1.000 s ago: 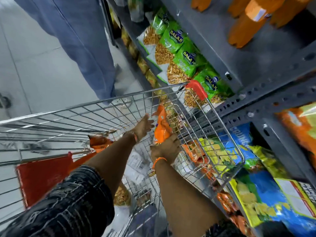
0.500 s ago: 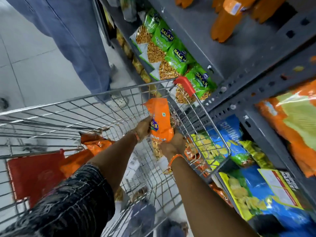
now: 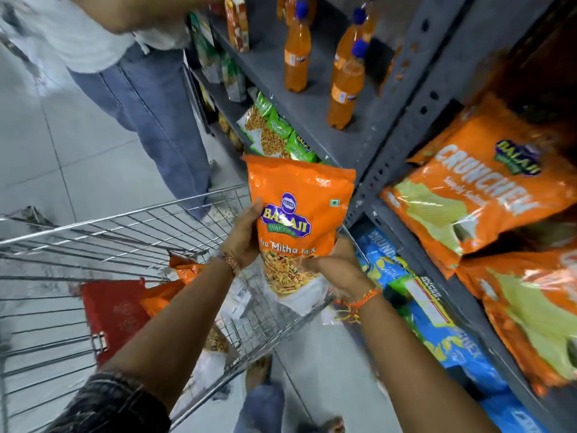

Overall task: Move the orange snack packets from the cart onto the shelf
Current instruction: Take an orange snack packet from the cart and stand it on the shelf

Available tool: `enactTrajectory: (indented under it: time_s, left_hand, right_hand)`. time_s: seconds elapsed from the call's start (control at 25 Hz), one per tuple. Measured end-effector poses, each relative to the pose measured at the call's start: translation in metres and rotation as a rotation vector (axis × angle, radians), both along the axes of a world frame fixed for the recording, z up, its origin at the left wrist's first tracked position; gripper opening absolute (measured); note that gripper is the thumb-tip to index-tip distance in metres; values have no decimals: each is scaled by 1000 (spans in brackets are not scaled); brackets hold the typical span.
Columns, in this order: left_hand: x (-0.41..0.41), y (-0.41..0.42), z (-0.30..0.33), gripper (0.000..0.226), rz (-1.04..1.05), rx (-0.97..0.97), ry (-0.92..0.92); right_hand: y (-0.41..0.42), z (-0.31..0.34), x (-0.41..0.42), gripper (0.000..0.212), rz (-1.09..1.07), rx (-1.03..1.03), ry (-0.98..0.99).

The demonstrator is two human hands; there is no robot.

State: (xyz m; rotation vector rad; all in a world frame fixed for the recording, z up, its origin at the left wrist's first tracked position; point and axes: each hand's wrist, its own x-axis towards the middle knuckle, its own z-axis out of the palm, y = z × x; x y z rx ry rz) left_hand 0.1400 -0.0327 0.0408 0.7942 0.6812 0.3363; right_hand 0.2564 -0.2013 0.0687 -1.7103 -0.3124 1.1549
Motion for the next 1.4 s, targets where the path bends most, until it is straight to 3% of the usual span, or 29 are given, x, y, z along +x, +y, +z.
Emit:
enactTrajectory:
  time_s: [0.16, 0.28, 0.36, 0.6, 0.8, 0.92, 1.16, 1.4]
  left_hand:
    - [2, -25, 86, 92, 64, 241, 20]
    - [7, -49, 136, 45, 148, 279, 3]
    - [10, -68, 173, 29, 178, 287, -18]
    - [21, -129, 283, 43, 144, 352, -182]
    - [39, -175, 362, 50, 48, 401, -273]
    - [54, -205, 407, 50, -67, 415, -345]
    - [115, -267, 493, 60, -384, 400, -350]
    - [203, -324, 533, 70, -575, 350, -360]
  right_hand:
    - [-22, 69, 2, 50, 16, 171, -43]
    - [-46, 104, -3, 57, -59, 279, -71]
    - [-64, 131, 0, 64, -87, 344, -86]
    - [-123, 222, -3, 67, -214, 488, -378]
    - [-174, 296, -6, 59, -324, 617, -463]
    - [-211, 338, 1, 49, -354, 671, -507]
    - [-289, 416, 26, 55, -477, 727, -601]
    - [-344, 458, 96, 44, -620, 666, -649]
